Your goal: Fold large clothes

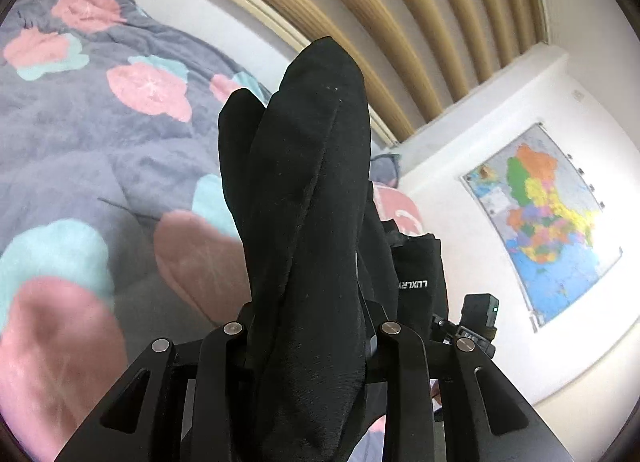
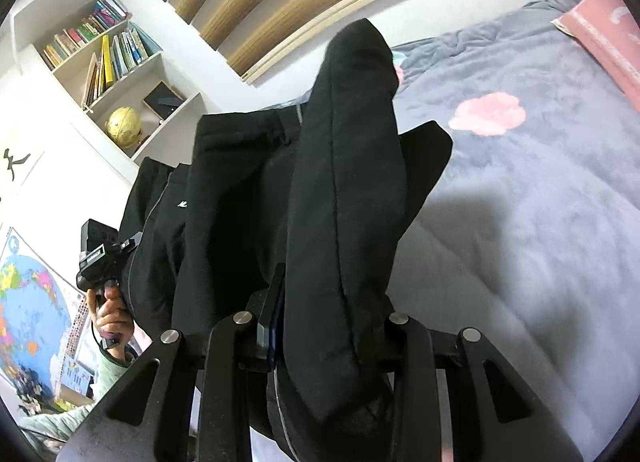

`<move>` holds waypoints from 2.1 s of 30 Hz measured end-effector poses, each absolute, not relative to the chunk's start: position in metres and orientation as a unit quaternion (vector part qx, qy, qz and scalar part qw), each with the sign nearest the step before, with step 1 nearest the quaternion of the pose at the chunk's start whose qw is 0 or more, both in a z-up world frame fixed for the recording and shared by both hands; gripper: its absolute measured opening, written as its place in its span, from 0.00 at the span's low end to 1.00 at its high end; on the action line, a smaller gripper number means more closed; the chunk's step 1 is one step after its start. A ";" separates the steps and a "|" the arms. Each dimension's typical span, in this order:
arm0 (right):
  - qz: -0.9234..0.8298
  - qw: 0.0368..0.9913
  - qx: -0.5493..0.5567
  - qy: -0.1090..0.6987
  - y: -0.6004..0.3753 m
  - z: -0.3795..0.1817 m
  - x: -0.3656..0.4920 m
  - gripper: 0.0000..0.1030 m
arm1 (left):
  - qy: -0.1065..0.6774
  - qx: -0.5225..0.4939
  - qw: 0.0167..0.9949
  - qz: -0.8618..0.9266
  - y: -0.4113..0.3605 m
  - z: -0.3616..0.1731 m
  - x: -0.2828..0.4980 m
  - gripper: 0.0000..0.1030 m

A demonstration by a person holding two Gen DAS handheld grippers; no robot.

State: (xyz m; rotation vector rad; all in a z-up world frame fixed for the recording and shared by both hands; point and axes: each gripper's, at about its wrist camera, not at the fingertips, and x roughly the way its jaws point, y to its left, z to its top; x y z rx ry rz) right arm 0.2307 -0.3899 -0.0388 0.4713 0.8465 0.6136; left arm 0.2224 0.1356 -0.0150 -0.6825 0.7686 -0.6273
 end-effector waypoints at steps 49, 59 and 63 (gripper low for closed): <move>0.130 0.863 0.077 0.481 -0.259 -0.090 0.159 0.74 | 0.442 -0.096 0.871 -0.190 0.034 -0.094 0.143 0.49; 0.088 0.845 0.056 0.525 -0.244 -0.136 0.128 0.77 | 0.486 -0.046 0.856 -0.171 -0.025 -0.136 0.122 0.60; 0.076 0.857 0.061 0.506 -0.247 -0.115 0.117 0.78 | 0.463 -0.006 0.876 -0.138 -0.029 -0.113 0.101 0.60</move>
